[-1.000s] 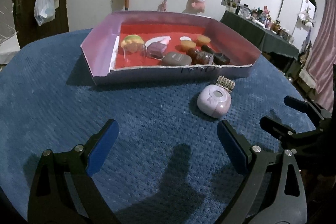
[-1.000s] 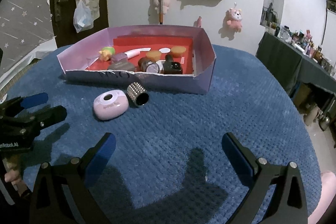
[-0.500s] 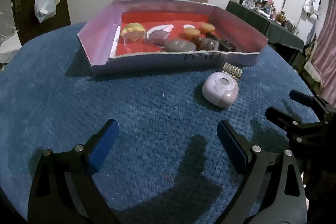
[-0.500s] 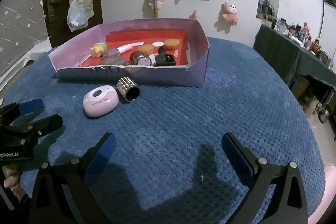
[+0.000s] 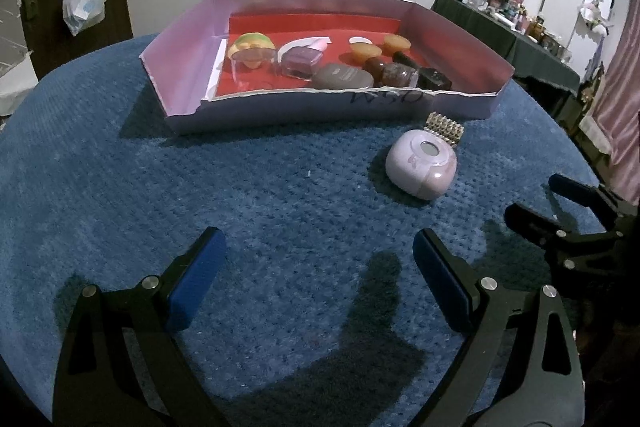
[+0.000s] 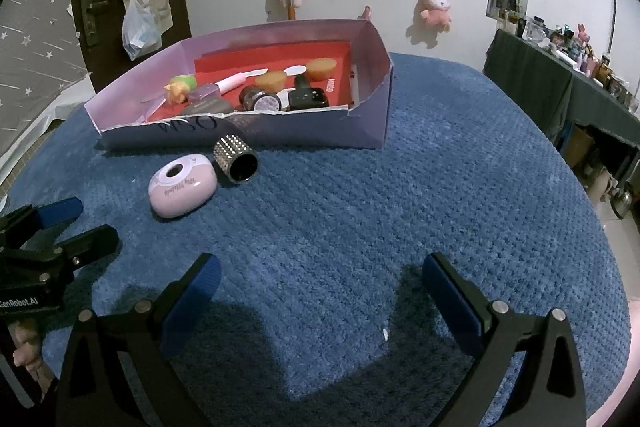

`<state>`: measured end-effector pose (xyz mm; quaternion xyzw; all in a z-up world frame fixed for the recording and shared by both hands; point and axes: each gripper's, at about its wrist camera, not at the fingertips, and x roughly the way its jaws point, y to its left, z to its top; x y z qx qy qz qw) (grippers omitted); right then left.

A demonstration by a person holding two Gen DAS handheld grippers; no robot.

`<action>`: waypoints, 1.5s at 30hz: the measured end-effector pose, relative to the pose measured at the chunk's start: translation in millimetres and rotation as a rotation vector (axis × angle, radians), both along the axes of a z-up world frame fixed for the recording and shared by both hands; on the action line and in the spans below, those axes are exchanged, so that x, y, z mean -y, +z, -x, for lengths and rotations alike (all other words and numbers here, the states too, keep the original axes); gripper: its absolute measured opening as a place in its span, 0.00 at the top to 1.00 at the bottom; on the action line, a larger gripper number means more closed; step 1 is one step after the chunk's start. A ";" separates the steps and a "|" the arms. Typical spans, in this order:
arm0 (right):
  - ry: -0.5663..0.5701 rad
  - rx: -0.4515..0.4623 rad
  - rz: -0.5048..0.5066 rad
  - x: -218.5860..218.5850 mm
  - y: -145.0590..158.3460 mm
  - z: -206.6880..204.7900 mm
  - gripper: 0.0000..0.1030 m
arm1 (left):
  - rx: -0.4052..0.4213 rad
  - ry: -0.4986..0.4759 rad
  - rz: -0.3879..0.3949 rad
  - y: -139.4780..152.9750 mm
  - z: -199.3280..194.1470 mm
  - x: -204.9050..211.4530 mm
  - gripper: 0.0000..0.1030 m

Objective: Organize rigid objects
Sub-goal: 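Move the left gripper to the lilac compact while the right gripper approaches the metal cylinder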

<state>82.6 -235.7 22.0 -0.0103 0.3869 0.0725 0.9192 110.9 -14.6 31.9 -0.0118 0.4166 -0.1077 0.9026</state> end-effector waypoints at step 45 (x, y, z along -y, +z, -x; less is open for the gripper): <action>0.228 -0.072 -0.047 -15.0 17.5 -68.2 0.05 | -0.068 -0.076 -0.107 2.3 -77.2 0.6 0.07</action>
